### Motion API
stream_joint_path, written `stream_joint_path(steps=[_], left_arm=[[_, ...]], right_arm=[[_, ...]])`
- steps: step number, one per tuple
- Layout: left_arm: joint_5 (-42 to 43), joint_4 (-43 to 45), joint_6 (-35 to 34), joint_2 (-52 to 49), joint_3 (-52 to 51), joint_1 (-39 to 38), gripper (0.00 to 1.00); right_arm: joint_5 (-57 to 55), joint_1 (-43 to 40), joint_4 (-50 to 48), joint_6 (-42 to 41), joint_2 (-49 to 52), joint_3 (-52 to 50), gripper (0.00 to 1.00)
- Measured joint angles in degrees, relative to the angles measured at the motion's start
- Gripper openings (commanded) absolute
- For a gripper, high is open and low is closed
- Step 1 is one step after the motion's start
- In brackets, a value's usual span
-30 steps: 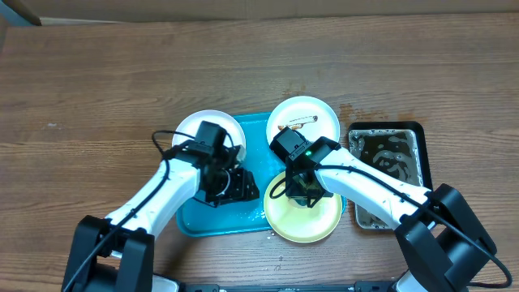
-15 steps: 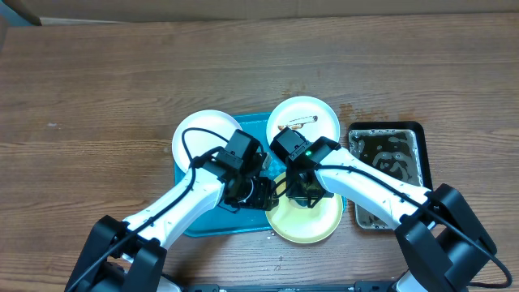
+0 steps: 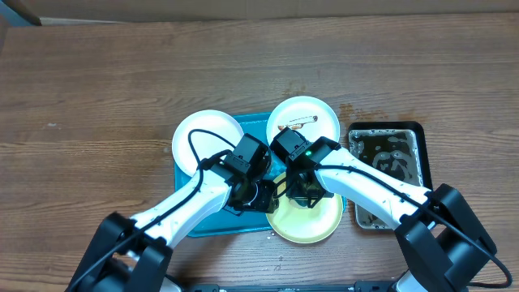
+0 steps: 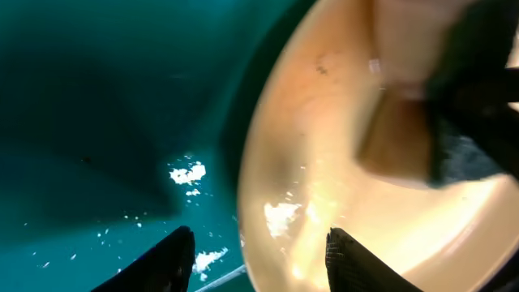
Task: Clean dirty plates on tray and stack at the side
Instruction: 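Scrub yellow plate with sponge while left gripper holds its rim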
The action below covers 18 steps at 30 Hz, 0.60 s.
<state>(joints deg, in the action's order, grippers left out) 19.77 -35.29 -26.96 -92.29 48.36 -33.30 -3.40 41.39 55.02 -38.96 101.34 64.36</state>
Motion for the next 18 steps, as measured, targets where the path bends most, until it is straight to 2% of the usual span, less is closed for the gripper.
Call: stream_joint_path(steps=[1, 6, 8, 18], left_arm=[[0.0, 0.2, -0.1, -0.9, 0.0, 0.0, 0.51], [0.9, 1.1, -1.1, -3.5, 0.3, 0.0, 0.21], [1.1, 1.1, -1.5, -3.7, 0.3, 0.0, 0.04], [2.3, 0.1, -1.6, -3.7, 0.8, 2.6, 0.04]], right_arm=[[0.0, 0.0, 0.0, 0.0, 0.0, 0.0, 0.04], [0.0, 0.0, 0.1, 0.0, 0.0, 0.0, 0.04], [0.0, 0.0, 0.2, 0.0, 0.0, 0.0, 0.04], [0.4, 0.0, 0.5, 0.0, 0.0, 0.0, 0.04]])
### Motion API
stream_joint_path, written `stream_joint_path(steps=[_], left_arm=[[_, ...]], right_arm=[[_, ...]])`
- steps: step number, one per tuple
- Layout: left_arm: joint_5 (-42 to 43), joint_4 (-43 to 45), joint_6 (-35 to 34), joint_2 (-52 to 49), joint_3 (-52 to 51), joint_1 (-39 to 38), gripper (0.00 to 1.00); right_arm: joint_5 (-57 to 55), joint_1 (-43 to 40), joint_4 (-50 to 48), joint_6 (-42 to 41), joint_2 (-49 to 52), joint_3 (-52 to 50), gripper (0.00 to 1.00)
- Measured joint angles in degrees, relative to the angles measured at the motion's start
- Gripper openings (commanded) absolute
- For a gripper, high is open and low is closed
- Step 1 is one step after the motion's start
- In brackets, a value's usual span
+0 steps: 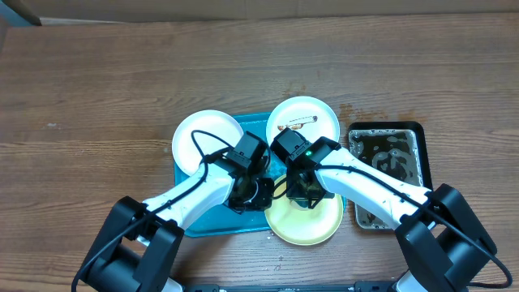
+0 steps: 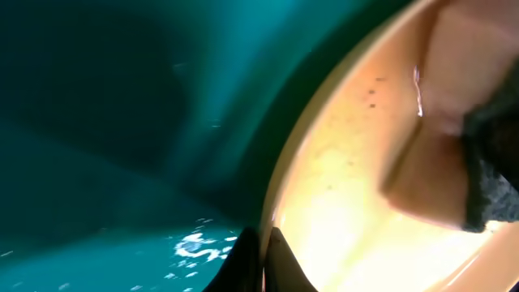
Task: Clean dirty plates on tray and stack at the side
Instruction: 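Scrub yellow plate with sponge while left gripper holds its rim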
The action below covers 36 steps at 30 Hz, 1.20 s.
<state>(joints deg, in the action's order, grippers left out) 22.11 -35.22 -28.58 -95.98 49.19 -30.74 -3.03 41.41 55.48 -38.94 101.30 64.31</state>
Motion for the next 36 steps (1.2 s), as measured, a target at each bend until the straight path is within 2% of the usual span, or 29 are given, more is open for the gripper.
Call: stream_joint_path(steps=[8, 13, 18, 28, 36], left_arm=[[-0.2, -3.5, 2.0, 2.2, -0.1, 5.9, 0.04], [-0.8, -4.7, 2.2, 3.6, -0.1, 6.2, 0.04], [-1.7, -5.8, 2.3, 3.6, -0.1, 6.1, 0.04], [-2.5, -6.9, 3.1, 3.6, -0.1, 6.0, 0.04], [-2.7, -7.0, 3.3, 3.6, -0.1, 6.0, 0.04]], right_arm=[[0.3, 0.0, -0.4, 0.0, 0.0, 0.0, 0.04], [2.3, 0.0, -1.2, 0.2, 0.0, 0.0, 0.04], [7.0, -0.1, -3.3, 4.5, 0.0, 0.0, 0.04], [-1.6, -0.2, 2.7, 4.7, 0.0, 2.5, 0.04], [0.5, 0.4, 4.2, 4.7, 0.0, 2.8, 0.04]])
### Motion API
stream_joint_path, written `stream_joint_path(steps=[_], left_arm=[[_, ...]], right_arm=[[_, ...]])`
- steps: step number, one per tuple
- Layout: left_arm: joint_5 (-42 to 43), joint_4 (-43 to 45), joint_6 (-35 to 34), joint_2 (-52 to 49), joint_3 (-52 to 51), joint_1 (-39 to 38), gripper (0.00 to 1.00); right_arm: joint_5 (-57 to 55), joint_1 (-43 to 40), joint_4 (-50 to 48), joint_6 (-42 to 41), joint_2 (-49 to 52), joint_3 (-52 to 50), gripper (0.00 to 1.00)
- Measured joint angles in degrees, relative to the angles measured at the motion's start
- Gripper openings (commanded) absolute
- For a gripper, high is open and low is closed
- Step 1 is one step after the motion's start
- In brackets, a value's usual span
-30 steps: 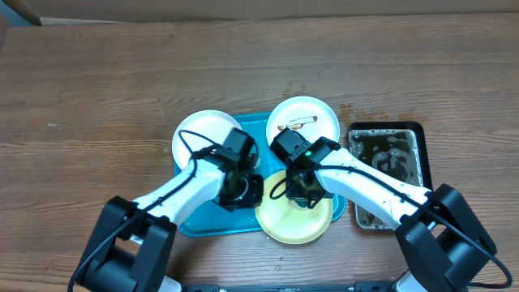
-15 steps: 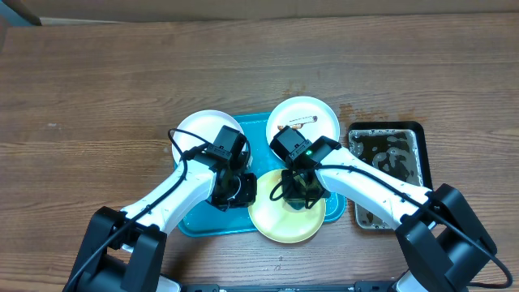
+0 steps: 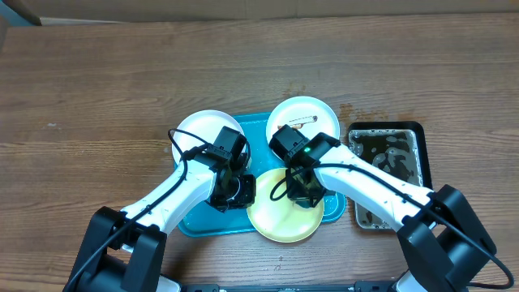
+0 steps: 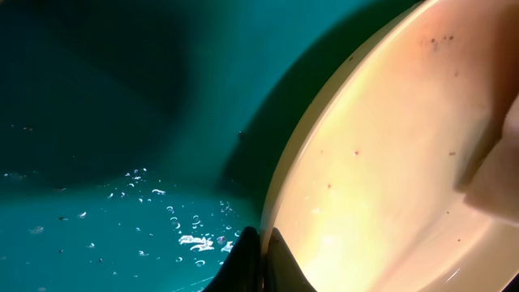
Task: Clean dirty plates on tray and stack at the side
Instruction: 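Scrub yellow plate with sponge while left gripper holds its rim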
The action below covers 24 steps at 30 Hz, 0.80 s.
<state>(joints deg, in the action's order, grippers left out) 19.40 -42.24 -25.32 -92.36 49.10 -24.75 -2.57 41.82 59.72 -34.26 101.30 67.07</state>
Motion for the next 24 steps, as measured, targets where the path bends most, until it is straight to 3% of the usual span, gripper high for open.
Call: stream_joint_path(steps=[11, 18, 24], left_arm=[[-0.7, -0.2, 0.0, 0.0, 0.0, 0.0, 0.04], [-0.1, 0.1, 0.0, 0.0, 0.0, 0.0, 0.04], [-0.2, 0.0, 0.0, 0.0, 0.0, 0.0, 0.04]], right_arm=[[0.7, 2.8, -9.1, -1.3, -0.6, -4.8, 0.04], [-2.8, 1.2, -6.7, -8.0, -1.2, -5.6, 0.04], [-0.5, 0.3, -6.1, -4.0, -1.3, -4.8, 0.04]])
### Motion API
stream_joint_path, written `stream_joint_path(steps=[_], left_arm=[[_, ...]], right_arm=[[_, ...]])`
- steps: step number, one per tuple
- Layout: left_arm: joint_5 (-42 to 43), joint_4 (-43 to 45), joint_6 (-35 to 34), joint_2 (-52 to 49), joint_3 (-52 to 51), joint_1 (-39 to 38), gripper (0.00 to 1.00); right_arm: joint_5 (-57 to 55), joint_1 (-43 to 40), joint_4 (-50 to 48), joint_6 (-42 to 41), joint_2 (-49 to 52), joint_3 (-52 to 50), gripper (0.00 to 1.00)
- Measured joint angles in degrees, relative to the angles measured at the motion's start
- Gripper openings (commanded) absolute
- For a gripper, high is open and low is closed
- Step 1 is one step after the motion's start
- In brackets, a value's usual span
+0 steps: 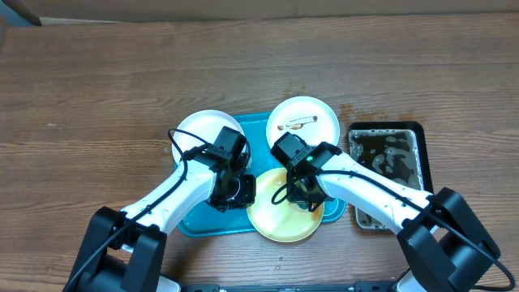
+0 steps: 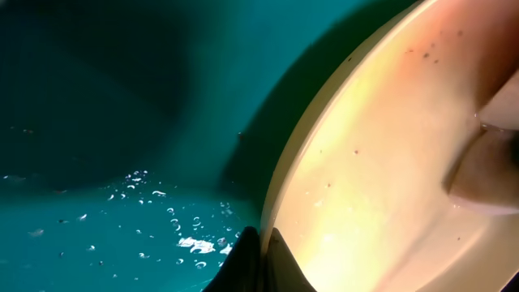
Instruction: Clean dirty plates on tray and stack at the side
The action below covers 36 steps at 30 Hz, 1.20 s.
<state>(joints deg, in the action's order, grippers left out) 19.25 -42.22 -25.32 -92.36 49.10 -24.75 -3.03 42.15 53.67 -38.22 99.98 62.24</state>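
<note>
A pale yellow plate [image 1: 280, 225] lies half on the blue tray [image 1: 203, 217], its front right part past the tray's edge. My left gripper [image 1: 246, 199] is shut on the plate's left rim. In the left wrist view the plate [image 2: 381, 146] carries small dark specks, and the left gripper [image 2: 261, 250] pinches its rim. My right gripper [image 1: 302, 193] hangs over the plate's middle, its fingers hidden under the wrist. A white plate [image 1: 200, 132] rests at the tray's back left. Another white plate [image 1: 304, 113], with a brown smear, sits at the back right.
A black bin [image 1: 422, 162] of murky water and scraps stands to the right of the plates. White crumbs and droplets [image 2: 186, 235] lie on the tray's floor. Bare wooden table [image 1: 97, 89] surrounds the tray.
My right gripper has shifted slightly toward the front over the yellow plate. The left gripper and the plate have kept their places.
At first my left gripper stood open at the yellow plate's left rim while the right worked a dark pad on the plate. Then the left was shut on the rim. Later the plate lay further left, where it still is.
</note>
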Motion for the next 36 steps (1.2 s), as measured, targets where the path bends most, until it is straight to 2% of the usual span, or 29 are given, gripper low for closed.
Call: stream_joint_path(steps=[5, 11, 19, 28, 36], left_arm=[[-0.2, -0.2, 0.0, 0.0, 0.0, 0.0, 0.04], [-4.0, -6.8, 0.4, 0.0, 3.5, 0.0, 0.04], [-11.2, -14.5, 1.7, 1.1, 11.5, 0.0, 0.04], [-26.6, -23.6, 1.7, 5.2, 18.1, 0.0, 0.04], [-45.9, -27.1, 1.7, 5.9, 20.5, -2.4, 0.04]], right_arm=[[1.9, 0.2, 1.2, 2.4, -2.9, 1.8, 0.04], [3.0, -1.8, 2.0, 3.3, -12.0, 3.9, 0.04], [3.2, -15.2, 9.5, 4.2, -16.9, 4.3, 0.04], [3.1, -30.3, 12.6, 10.9, -16.8, 4.3, 0.04], [3.0, -35.7, 12.1, 13.6, -14.3, 4.2, 0.04]])
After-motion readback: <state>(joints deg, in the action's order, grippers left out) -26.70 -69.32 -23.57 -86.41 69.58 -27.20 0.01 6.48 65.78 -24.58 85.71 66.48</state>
